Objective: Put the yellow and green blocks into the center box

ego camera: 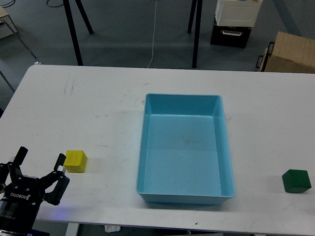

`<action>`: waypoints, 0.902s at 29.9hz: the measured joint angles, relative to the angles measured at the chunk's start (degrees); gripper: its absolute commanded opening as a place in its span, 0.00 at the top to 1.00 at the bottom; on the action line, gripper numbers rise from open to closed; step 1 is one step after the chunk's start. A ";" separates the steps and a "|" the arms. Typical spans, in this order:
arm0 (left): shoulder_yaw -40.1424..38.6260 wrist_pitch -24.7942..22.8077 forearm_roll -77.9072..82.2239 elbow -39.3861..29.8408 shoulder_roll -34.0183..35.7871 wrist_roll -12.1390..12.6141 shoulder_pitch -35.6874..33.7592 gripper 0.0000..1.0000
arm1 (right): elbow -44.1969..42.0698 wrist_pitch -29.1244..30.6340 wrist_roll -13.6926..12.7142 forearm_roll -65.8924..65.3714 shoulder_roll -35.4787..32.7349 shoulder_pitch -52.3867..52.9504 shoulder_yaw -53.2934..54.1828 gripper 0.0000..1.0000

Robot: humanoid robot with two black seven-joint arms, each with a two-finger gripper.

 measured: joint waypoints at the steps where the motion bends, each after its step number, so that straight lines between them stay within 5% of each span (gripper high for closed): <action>1: 0.02 0.00 0.00 0.00 0.00 -0.02 0.01 0.00 | -0.26 0.00 -0.04 0.00 0.01 0.27 -0.08 0.00; 18: 0.16 0.00 0.00 0.01 0.35 0.01 -2.38 0.00 | -5.64 -0.02 0.73 0.19 1.48 2.68 1.18 0.00; 27: 0.43 0.00 0.19 0.12 0.28 0.00 -5.44 0.00 | -2.93 -9.50 -0.56 -15.47 -22.79 5.80 1.79 0.00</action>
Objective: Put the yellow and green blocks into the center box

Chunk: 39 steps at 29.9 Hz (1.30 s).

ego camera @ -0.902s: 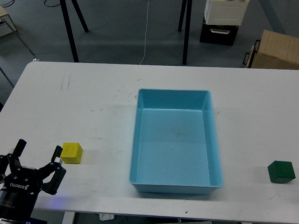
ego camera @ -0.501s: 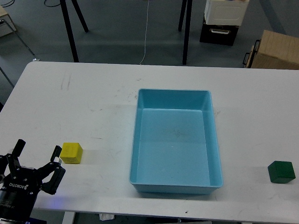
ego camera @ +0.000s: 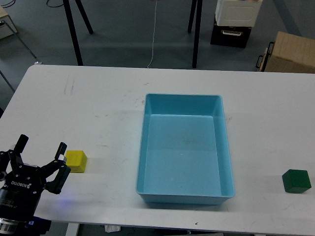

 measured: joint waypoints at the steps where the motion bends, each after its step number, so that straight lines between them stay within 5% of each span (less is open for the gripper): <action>1: 0.23 0.00 0.44 0.06 -0.01 0.00 -0.59 0.00 | 0.01 -0.70 -0.96 -3.13 -3.58 0.69 -1.10 0.00; 10: 2.66 0.00 3.57 1.13 -0.27 -0.24 -4.85 0.00 | -0.37 -2.03 -10.82 -25.38 -29.80 21.70 -24.40 0.00; 15: 4.30 0.00 5.20 2.02 -0.28 -0.34 -5.60 0.00 | -0.32 4.30 -13.51 -39.73 -37.60 39.48 -43.29 0.00; 20: 5.08 0.00 6.73 2.63 -0.28 -0.36 -5.89 0.00 | 0.08 9.28 -15.70 -54.78 -39.04 55.44 -61.76 0.00; 26: 5.37 0.00 6.85 2.98 -0.28 -0.36 -5.89 0.00 | 0.11 9.52 -16.13 -69.30 -37.28 60.81 -76.37 0.00; 39: 5.38 0.00 6.85 4.35 -0.28 -0.45 -5.58 0.00 | -0.74 9.53 -16.15 -73.70 -28.75 60.29 -81.82 0.01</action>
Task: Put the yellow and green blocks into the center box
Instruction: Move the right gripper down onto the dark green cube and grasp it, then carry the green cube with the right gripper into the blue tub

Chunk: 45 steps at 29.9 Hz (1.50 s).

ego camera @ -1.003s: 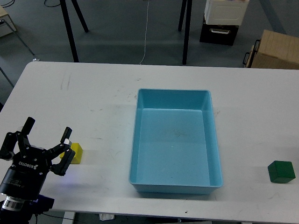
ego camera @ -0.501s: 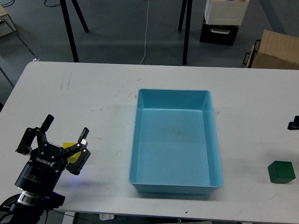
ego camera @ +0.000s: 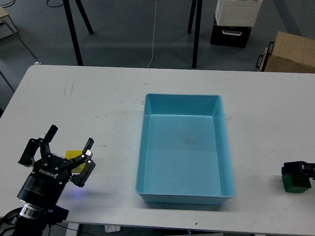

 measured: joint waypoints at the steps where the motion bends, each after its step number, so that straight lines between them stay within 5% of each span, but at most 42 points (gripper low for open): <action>1: 0.00 0.00 0.00 0.01 0.00 0.00 0.00 0.00 | -0.04 0.00 0.00 -0.03 0.28 -0.04 -0.03 0.02; 3: 0.00 0.00 0.00 0.13 0.00 0.00 0.00 0.00 | -0.30 0.00 -0.03 -0.15 0.96 -0.38 -0.09 0.11; 6: 0.00 0.00 0.00 0.66 0.00 0.00 0.01 0.00 | -0.70 0.00 -0.19 -0.27 2.41 -1.47 -0.13 0.66; 10: 0.00 0.00 -0.01 0.97 0.00 0.00 0.00 0.00 | -0.91 0.00 -2.14 -0.31 3.35 -2.14 -0.14 1.00; 24: 0.00 0.00 0.07 1.00 0.00 0.00 0.44 0.00 | 5.78 -1.15 -2.90 1.55 -2.12 0.43 3.36 1.00; 30: 0.97 0.00 0.74 1.00 0.00 0.00 0.48 0.00 | 6.69 -0.20 -3.31 13.77 -3.23 18.35 3.25 1.00; 39: 1.23 0.00 4.03 1.00 0.00 0.00 0.35 0.00 | 5.43 0.01 -4.54 21.37 11.83 49.21 -22.13 1.00; 45: 1.19 0.00 4.19 1.49 0.00 0.00 0.34 0.00 | 0.10 0.01 -4.56 21.13 24.62 53.30 -30.96 1.00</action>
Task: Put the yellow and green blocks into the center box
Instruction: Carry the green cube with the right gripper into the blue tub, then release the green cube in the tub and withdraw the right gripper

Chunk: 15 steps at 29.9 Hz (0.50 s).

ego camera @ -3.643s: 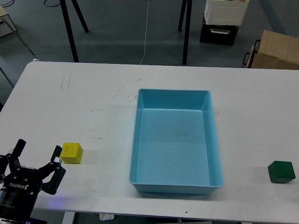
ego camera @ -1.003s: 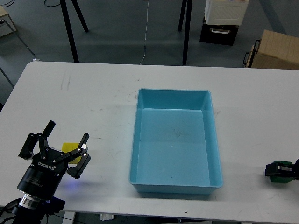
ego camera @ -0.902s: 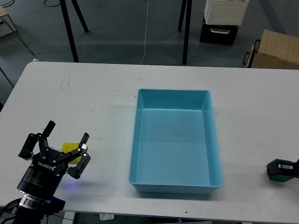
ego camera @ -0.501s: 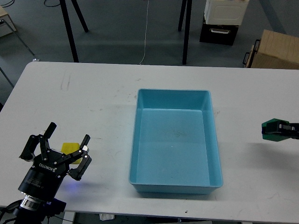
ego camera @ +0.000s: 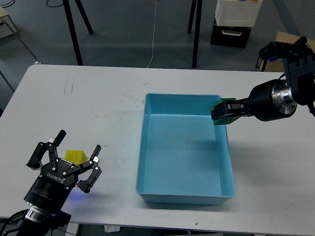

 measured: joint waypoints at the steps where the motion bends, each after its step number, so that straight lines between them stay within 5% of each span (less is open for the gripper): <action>1: -0.03 0.00 0.00 0.32 0.00 -0.02 -0.01 0.00 | -1.10 -0.01 0.00 -0.10 1.84 -0.18 -0.94 1.00; 8: -0.06 0.00 -0.07 1.74 0.00 -0.14 -0.26 0.00 | -9.64 -1.72 -0.05 -1.22 16.22 -2.31 -7.94 0.98; 12: -0.20 0.00 -0.07 1.79 0.00 -0.41 -0.15 0.00 | -14.53 -1.99 -0.17 -2.16 22.47 -4.68 -8.74 0.56; 13: -0.25 0.00 -0.07 1.79 0.00 -0.42 -0.14 0.00 | -15.72 -1.99 -0.17 -2.33 23.71 -5.13 -8.78 0.37; 15: -0.30 0.00 -0.08 1.79 0.00 -0.43 -0.14 0.00 | -17.52 -2.09 -0.18 -2.47 25.61 -5.65 -8.81 0.20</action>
